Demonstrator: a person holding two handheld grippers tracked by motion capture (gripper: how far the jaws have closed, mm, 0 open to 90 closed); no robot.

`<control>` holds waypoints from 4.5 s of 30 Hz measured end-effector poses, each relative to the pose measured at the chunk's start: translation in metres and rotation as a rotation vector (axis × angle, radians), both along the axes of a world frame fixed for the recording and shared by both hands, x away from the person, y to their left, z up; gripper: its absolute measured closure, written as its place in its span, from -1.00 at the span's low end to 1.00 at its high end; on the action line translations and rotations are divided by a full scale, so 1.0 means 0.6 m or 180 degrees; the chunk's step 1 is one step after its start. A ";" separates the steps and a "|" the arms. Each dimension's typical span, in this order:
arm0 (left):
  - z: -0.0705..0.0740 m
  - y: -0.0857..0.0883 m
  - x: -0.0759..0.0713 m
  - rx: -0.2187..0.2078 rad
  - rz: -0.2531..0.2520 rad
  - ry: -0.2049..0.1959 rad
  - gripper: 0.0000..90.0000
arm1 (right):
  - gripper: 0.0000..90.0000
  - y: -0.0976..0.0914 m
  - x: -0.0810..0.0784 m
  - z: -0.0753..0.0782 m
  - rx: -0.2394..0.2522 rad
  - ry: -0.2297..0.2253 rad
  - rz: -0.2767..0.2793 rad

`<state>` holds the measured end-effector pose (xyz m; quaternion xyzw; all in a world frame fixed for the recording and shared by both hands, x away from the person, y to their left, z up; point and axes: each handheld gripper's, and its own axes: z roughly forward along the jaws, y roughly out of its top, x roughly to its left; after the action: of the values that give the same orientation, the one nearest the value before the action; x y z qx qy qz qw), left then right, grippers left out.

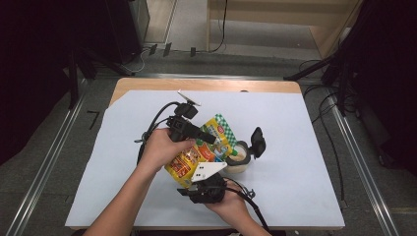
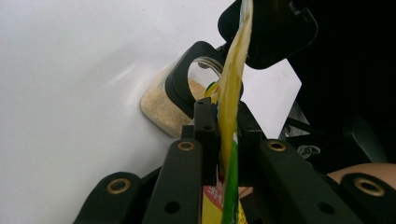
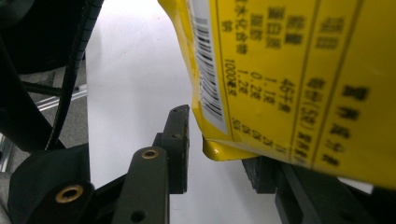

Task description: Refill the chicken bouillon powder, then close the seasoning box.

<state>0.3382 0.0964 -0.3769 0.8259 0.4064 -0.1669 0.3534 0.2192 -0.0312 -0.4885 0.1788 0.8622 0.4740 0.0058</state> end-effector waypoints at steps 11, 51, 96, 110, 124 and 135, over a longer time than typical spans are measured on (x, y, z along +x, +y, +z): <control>-0.005 0.007 0.001 -0.0077 -0.0060 0.0073 0.91 | 0.45 0.001 0.001 -0.008 -0.0063 0.0048 -0.0015; 0.047 0.144 0.004 -0.0772 0.0336 -0.0005 1.00 | 0.18 -0.039 0.037 -0.012 0.0131 0.0307 -0.0543; -0.008 0.217 0.035 -0.0631 0.0951 -0.0417 0.93 | 0.19 -0.057 0.047 0.003 0.0221 0.0313 -0.0622; -0.005 0.252 0.008 -0.0455 0.0968 -0.0454 0.75 | 0.19 -0.052 0.053 0.008 0.0234 0.0323 -0.0576; -0.011 0.268 -0.028 -0.0384 0.0872 -0.0637 0.40 | 0.20 -0.050 0.055 0.014 0.0240 0.0306 -0.0555; -0.011 0.273 -0.055 -0.0371 0.0892 -0.0728 0.16 | 0.24 -0.058 0.059 0.019 0.0249 0.0369 -0.0608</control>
<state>0.3055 0.2605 -0.3837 0.7529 0.4643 -0.0443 0.4643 0.2547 -0.0661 -0.4771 0.2873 0.8209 0.4935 -0.0058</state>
